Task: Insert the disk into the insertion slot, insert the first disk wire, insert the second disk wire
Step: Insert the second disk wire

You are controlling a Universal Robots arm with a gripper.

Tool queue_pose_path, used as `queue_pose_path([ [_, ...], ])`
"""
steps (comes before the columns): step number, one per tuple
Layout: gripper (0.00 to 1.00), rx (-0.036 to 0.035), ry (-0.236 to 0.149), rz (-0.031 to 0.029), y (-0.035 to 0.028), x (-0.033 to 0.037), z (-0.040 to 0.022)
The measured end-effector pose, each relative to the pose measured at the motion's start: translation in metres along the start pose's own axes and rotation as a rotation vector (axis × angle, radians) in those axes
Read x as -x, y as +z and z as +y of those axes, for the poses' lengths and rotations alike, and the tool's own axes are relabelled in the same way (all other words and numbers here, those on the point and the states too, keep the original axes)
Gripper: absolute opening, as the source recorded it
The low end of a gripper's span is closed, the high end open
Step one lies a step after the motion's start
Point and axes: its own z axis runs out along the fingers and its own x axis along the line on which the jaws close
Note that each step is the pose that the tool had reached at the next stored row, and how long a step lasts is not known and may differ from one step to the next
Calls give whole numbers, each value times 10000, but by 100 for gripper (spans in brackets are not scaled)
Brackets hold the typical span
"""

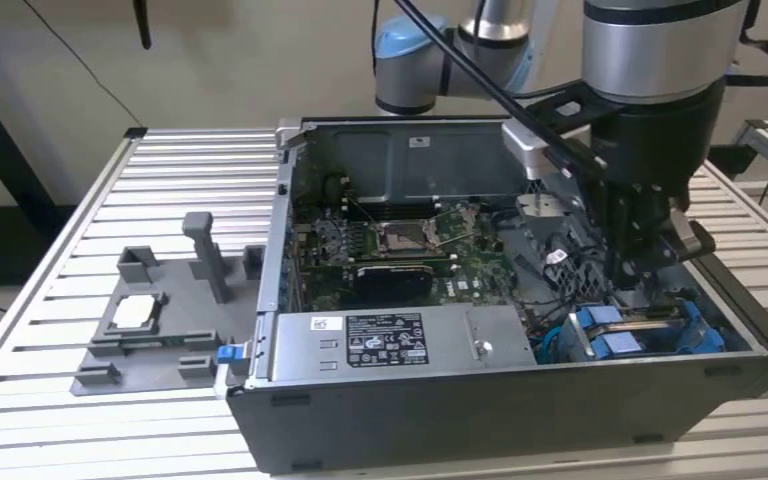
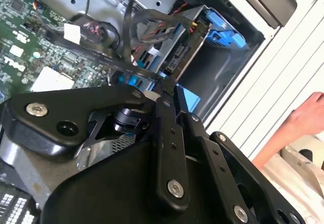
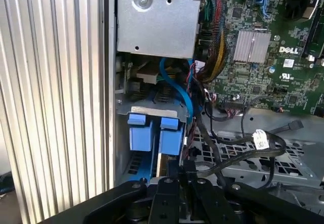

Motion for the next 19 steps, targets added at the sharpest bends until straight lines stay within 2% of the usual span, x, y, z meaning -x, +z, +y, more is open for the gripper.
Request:
queue_pose_path([
  [4,16,33,2,-16,37,-110,-28],
  [5,16,30,14,-60,45,-123,-34],
  [10,16,-42,261,-902,57,-145,-49],
  [11,16,-37,275,-950,64,-160,-57],
  [12,16,15,277,-965,72,-175,-73],
  [19,16,598,269,-1025,148,-246,-234],
])
